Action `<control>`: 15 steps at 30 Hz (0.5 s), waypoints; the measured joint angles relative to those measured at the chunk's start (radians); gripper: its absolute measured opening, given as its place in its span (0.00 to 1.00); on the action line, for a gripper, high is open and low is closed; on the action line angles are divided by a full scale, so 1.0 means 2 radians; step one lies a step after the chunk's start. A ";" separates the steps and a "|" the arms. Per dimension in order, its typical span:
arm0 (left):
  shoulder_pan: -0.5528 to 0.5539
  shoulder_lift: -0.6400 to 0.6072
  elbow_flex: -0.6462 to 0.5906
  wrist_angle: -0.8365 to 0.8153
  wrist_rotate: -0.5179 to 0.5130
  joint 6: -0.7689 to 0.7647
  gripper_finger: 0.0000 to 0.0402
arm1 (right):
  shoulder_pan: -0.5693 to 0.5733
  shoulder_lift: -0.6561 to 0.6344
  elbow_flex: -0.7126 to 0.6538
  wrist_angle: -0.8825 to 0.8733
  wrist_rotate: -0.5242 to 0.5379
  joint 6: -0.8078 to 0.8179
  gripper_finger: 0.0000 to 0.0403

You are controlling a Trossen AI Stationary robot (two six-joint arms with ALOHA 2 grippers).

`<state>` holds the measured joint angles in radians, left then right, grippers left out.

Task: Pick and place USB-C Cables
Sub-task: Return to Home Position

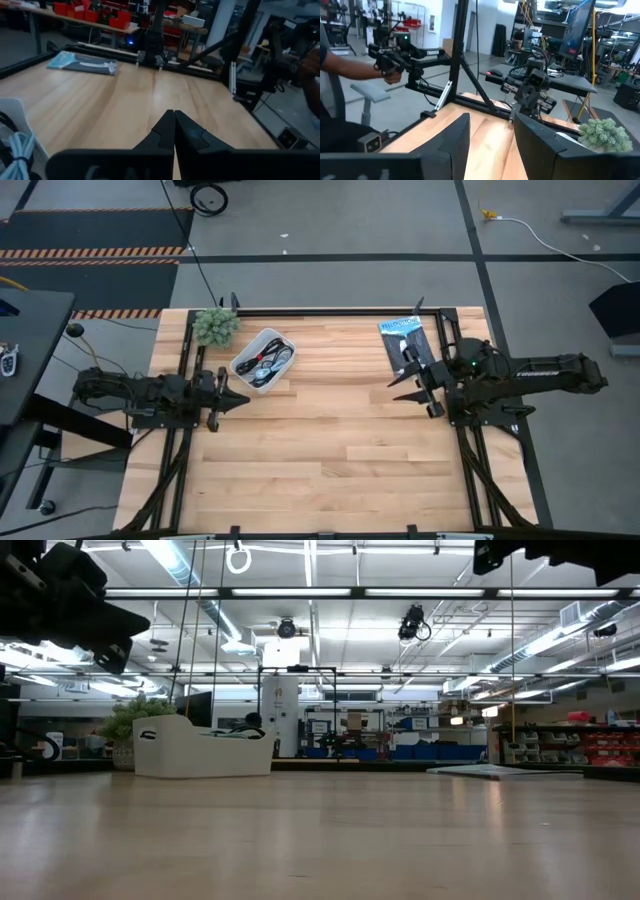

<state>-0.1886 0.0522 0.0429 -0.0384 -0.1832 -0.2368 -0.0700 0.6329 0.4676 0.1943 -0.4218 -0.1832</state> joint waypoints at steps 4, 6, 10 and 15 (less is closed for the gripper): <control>0.000 0.000 0.000 0.000 -0.013 0.019 0.02 | 0.000 -0.032 -0.020 0.000 0.018 0.023 0.40; 0.000 0.000 0.000 0.001 -0.032 0.024 0.03 | 0.000 -0.044 -0.027 0.000 0.026 0.034 0.40; 0.000 0.000 0.000 0.001 -0.042 0.025 0.05 | 0.000 -0.060 -0.046 0.016 0.028 0.052 0.40; 0.000 0.000 0.000 0.001 -0.043 0.049 0.05 | 0.000 -0.067 -0.083 0.071 0.032 0.072 0.40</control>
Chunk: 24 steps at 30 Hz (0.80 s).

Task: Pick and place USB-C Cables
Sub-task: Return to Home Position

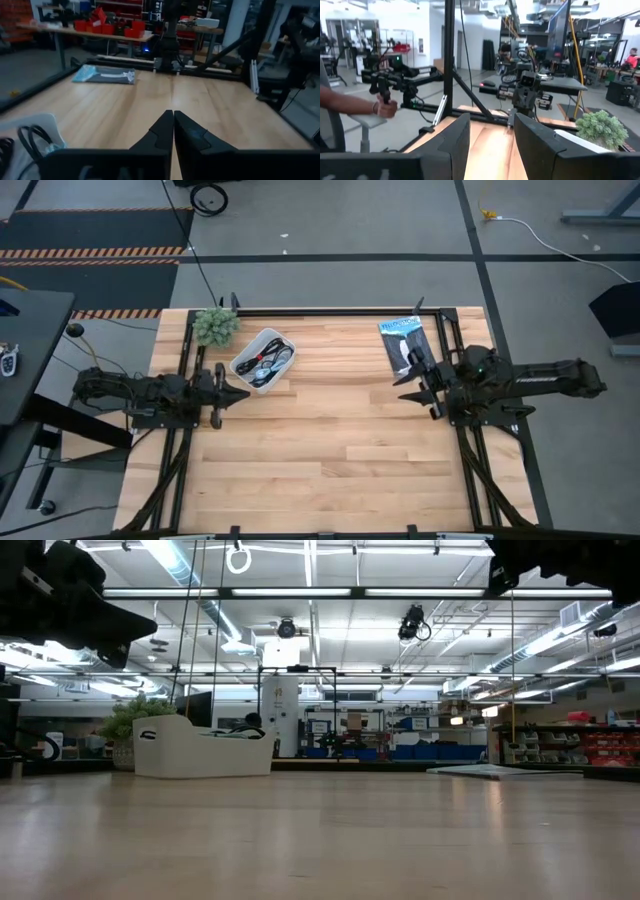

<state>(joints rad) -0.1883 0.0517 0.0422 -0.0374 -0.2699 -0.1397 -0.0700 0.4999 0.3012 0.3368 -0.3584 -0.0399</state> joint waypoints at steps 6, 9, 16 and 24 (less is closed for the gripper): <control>0.000 0.000 -0.002 0.018 -0.004 0.067 0.05 | 0.000 0.001 -0.046 0.076 0.000 0.022 0.40; 0.000 0.000 -0.002 0.020 -0.004 0.060 0.06 | 0.000 0.001 -0.058 0.085 0.001 0.024 0.40; 0.000 0.000 -0.002 0.021 -0.003 0.050 0.06 | 0.000 0.001 -0.081 0.086 0.018 0.044 0.40; 0.000 0.000 -0.002 0.023 -0.002 0.050 0.06 | 0.000 0.001 -0.110 0.086 0.018 0.087 0.40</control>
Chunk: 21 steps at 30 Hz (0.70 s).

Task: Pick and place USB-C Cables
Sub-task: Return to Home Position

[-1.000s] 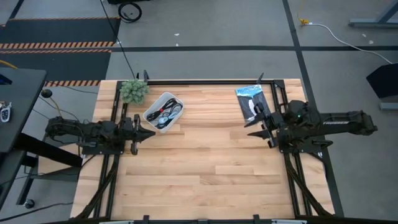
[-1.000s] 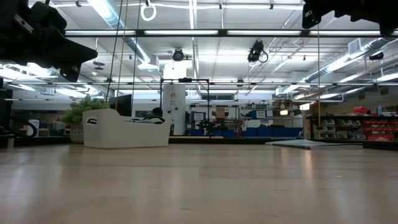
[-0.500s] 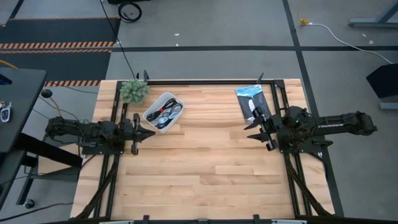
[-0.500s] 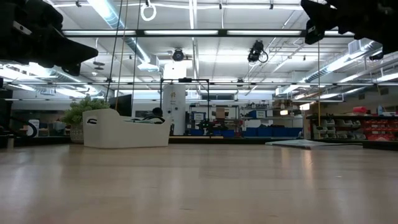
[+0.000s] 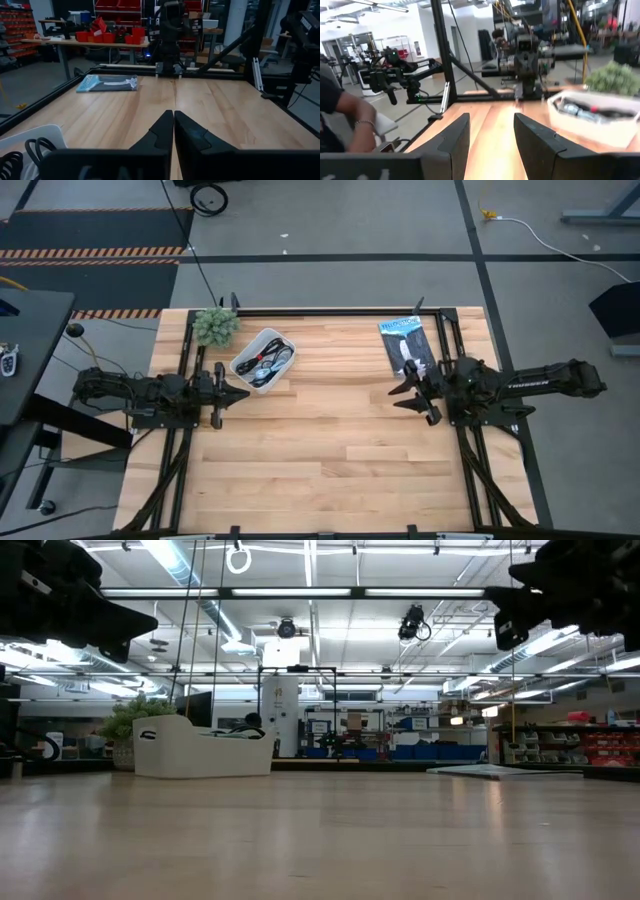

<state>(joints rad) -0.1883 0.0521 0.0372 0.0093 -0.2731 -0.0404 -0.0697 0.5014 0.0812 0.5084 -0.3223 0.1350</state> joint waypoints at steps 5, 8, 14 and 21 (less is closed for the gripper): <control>0.000 0.000 0.000 0.000 0.000 0.000 0.06 | 0.000 0.000 -0.011 -0.011 0.012 0.049 0.40; 0.000 0.000 0.000 0.001 0.000 0.000 0.06 | 0.000 0.001 -0.014 -0.031 0.019 0.080 0.40; 0.000 0.000 0.001 0.001 0.000 0.000 0.06 | 0.000 0.001 -0.014 -0.031 0.019 0.103 0.40; 0.000 0.000 0.001 0.001 0.000 0.000 0.06 | 0.000 0.001 -0.014 -0.030 0.019 0.102 0.40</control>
